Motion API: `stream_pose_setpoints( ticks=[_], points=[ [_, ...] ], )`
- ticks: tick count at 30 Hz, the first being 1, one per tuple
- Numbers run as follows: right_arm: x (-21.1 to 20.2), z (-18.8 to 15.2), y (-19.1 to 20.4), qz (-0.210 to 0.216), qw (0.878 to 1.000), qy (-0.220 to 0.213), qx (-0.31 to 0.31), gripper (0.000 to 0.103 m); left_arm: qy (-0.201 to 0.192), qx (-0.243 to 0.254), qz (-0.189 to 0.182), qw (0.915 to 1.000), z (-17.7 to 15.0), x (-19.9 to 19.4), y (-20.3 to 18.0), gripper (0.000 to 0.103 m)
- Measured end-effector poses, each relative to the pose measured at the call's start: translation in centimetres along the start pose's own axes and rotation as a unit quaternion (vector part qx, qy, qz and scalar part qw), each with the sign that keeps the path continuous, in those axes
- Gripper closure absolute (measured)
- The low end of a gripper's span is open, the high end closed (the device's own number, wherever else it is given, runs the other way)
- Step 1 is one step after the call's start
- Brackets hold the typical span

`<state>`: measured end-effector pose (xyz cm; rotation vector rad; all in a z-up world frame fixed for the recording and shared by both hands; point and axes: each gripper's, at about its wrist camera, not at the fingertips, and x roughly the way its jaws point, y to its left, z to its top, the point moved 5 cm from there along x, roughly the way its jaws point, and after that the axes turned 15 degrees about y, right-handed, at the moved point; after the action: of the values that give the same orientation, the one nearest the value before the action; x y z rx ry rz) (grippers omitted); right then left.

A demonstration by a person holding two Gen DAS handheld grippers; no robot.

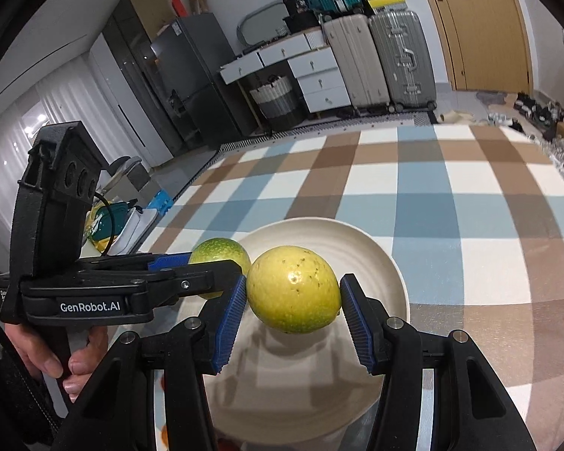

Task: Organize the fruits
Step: 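Lower both pomelos onto the cream plate and open both grippers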

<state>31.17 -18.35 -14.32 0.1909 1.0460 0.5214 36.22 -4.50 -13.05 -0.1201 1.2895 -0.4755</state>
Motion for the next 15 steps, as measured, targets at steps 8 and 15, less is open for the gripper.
stream_pose_setpoints(
  ticks=[8, 15],
  points=[
    [1.8, 0.5, -0.9, -0.011, 1.000, 0.008, 0.001, 0.051, 0.013, -0.019, -0.028, 0.9993, 2.1, 2.6, 0.9, 0.056],
    [0.8, 0.7, -0.8, -0.027, 0.999, -0.012, -0.011, 0.050, -0.008, -0.009, -0.001, 0.9999, 2.5, 1.7, 0.1, 0.052]
  ],
)
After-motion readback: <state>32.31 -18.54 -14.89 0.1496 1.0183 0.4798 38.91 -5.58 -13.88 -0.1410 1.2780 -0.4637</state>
